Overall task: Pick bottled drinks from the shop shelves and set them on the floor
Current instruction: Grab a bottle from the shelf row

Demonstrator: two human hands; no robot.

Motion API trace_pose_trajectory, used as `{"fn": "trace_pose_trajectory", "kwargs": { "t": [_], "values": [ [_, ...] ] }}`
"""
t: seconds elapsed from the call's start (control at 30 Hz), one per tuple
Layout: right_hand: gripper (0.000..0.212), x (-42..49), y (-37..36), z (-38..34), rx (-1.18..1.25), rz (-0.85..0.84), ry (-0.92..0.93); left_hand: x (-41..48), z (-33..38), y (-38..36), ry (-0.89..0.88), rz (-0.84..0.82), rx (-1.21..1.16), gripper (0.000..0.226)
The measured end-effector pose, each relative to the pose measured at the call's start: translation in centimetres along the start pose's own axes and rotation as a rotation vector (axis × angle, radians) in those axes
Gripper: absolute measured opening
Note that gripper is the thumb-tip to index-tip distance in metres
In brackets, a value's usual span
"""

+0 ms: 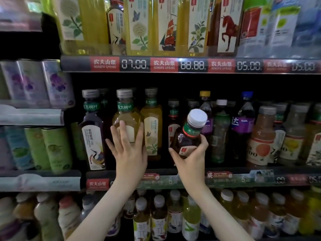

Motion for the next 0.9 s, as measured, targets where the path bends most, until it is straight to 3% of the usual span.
{"fn": "trace_pose_trajectory", "kwargs": {
  "t": [0.13, 0.33, 0.5, 0.63, 0.73, 0.9],
  "values": [
    [0.089, 1.1, -2.2, 0.6, -0.127, -0.005, -0.076, -0.2, -0.2, -0.2, -0.014, 0.013, -0.017, 0.074],
    [0.089, 2.0, -3.8, 0.0, -0.365, -0.018, -0.023, -0.1, 1.1, -0.2, 0.019, 0.005, -0.071, 0.075],
    [0.083, 1.9, -2.5, -0.6, -0.465, -0.124, 0.010, 0.1, 4.0, -0.3, -0.145, 0.006, -0.058, 0.076],
    [0.063, 2.3, 1.7, -3.6, -0.514, 0.159, 0.289, 0.6, 6.3, -1.7, -0.226, -0.097, -0.083, 0.081],
    [0.077, 5.0, 3.8, -4.2, -0.562, 0.233, 0.358, 1.3, 8.1, -2.9, -0.276, -0.203, -0.075, 0.098],
    [0.093, 8.3, 3.7, -3.3, -0.582, 0.035, 0.319, 1.9, 9.0, -4.2, -0.304, -0.327, -0.060, 0.108]
  ]
}}
Point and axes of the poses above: each hand's wrist, its own x-axis towards the middle knuckle, its own y-axis out of the back of the hand, z = x × y, the point moved 5 cm from there along x, towards the middle knuckle, and after that the axes turned 5 degrees about -y, right-handed, at the moved point
